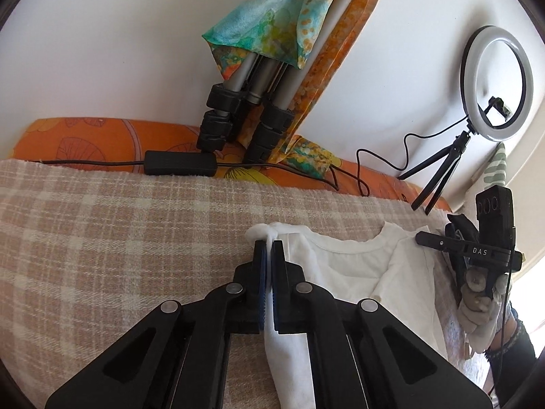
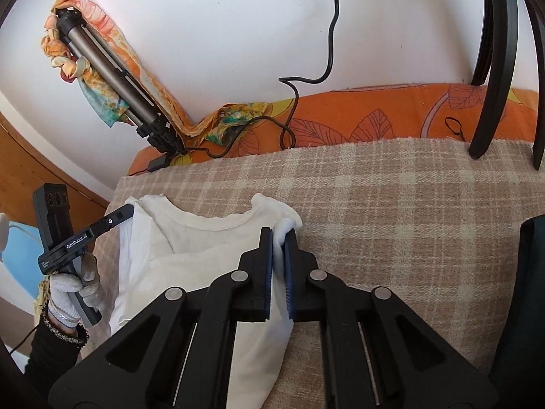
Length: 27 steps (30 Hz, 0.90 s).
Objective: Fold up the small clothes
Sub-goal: 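Fold the collar end over onto the hem fold with both grippers and release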
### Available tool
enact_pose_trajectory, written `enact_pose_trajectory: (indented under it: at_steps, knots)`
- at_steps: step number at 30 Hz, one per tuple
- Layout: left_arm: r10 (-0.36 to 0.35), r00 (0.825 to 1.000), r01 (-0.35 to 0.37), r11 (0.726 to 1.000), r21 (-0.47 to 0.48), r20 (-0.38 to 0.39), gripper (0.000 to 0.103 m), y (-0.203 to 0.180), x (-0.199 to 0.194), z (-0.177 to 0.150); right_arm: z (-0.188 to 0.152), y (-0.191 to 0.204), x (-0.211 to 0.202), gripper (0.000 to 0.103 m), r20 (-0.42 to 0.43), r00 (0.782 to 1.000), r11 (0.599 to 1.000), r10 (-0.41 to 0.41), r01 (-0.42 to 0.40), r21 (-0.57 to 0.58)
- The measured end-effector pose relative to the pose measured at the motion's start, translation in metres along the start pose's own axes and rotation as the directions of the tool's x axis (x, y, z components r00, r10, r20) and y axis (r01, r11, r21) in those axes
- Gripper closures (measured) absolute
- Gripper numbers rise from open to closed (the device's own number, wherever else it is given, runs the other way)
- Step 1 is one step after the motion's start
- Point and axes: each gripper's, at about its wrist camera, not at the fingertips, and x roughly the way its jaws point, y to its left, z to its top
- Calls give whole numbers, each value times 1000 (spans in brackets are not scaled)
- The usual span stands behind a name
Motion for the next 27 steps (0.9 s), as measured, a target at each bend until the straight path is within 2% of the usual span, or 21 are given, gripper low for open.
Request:
enact_pose_trajectory:
  at_steps: [6, 11, 16, 20, 27]
  knots:
    - [-7, 999, 6, 999, 36, 45, 102, -23, -36, -2, -3, 28, -46, 96, 39, 999, 999, 10, -9, -40]
    - [-10, 998, 6, 998, 61, 64, 102, -44, -69, -15, -23, 58, -84, 96, 56, 998, 998, 1, 3, -68]
    - [-20, 997, 14, 997, 81, 73, 102, -62, -102, -36, -57, 85, -116, 96, 72, 997, 997, 4, 2, -75]
    - [3, 998, -13, 990, 139, 67, 102, -80, -126, -60, -93, 101, -139, 96, 78, 997, 997, 12, -6, -79]
    - [13, 1000, -18, 982, 186, 27, 102, -94, -160, -118, -162, 122, -159, 96, 46, 999, 995, 18, -13, -99]
